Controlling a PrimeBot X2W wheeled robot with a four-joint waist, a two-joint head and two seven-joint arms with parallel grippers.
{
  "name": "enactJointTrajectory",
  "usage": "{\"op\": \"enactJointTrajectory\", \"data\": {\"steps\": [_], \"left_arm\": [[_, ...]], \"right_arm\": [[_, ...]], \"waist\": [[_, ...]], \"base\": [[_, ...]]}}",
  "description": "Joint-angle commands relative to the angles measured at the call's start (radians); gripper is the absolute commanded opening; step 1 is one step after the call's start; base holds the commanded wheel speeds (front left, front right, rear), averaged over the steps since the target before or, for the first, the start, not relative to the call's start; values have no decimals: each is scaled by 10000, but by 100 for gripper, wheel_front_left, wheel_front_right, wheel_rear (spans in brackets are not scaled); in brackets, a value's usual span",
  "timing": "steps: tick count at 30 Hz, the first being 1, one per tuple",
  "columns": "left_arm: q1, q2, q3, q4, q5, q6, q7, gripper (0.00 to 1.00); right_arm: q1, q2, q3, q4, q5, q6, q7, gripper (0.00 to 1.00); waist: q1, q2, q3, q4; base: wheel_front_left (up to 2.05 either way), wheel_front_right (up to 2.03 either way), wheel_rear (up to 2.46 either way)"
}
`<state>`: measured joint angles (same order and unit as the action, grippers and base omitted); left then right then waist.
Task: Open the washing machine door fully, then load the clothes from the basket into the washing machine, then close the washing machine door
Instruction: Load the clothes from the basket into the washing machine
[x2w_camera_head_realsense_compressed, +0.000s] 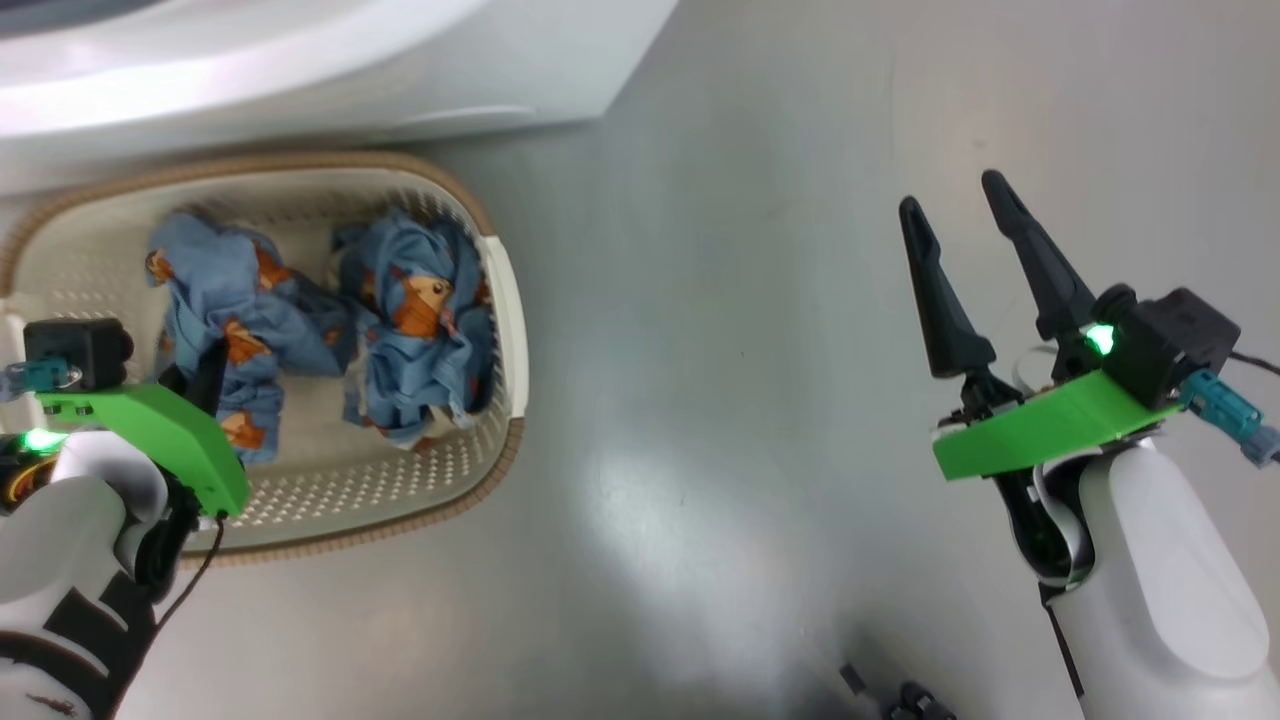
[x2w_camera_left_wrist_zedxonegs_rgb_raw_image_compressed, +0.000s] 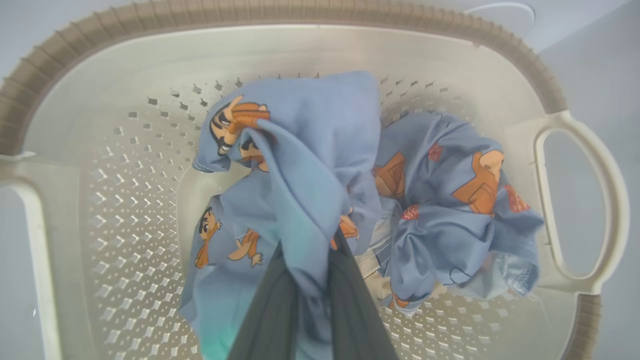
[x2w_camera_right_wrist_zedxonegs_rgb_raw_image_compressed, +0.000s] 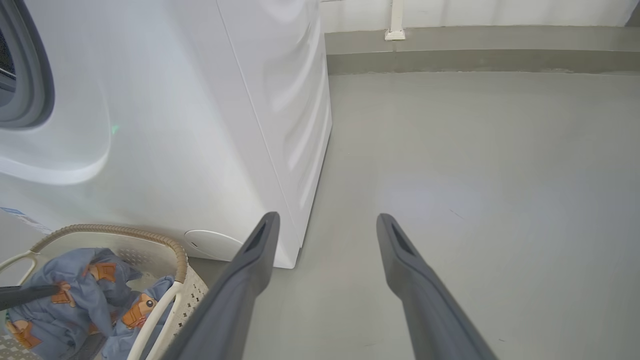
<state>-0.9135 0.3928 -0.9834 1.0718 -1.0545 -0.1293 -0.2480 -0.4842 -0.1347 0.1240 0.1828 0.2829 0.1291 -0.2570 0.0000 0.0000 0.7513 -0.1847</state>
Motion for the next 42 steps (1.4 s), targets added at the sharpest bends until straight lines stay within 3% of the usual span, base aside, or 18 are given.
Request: {"op": "enactJointTrajectory", "data": {"steps": [1,21,42], "left_arm": [[329,387,578,-282,47,-14,-132,0],[3915,-231,5659,-3045,3631,-14,-136,0],[6866,-1141,8817,-6423,6239,-14,-137,0]], "right_arm": [[580,-93,223,-112,-127,16,-48,100],[2240,-487,31,388,92,16,-48,100],[3748,-746,-352,535,177,16,-48,100]], "waist": [[0,0,-758,357],[0,0,-3814,934],[0,0,-6163,1360]], "base": [[0,0,0],[0,0,0],[0,0,0]]}}
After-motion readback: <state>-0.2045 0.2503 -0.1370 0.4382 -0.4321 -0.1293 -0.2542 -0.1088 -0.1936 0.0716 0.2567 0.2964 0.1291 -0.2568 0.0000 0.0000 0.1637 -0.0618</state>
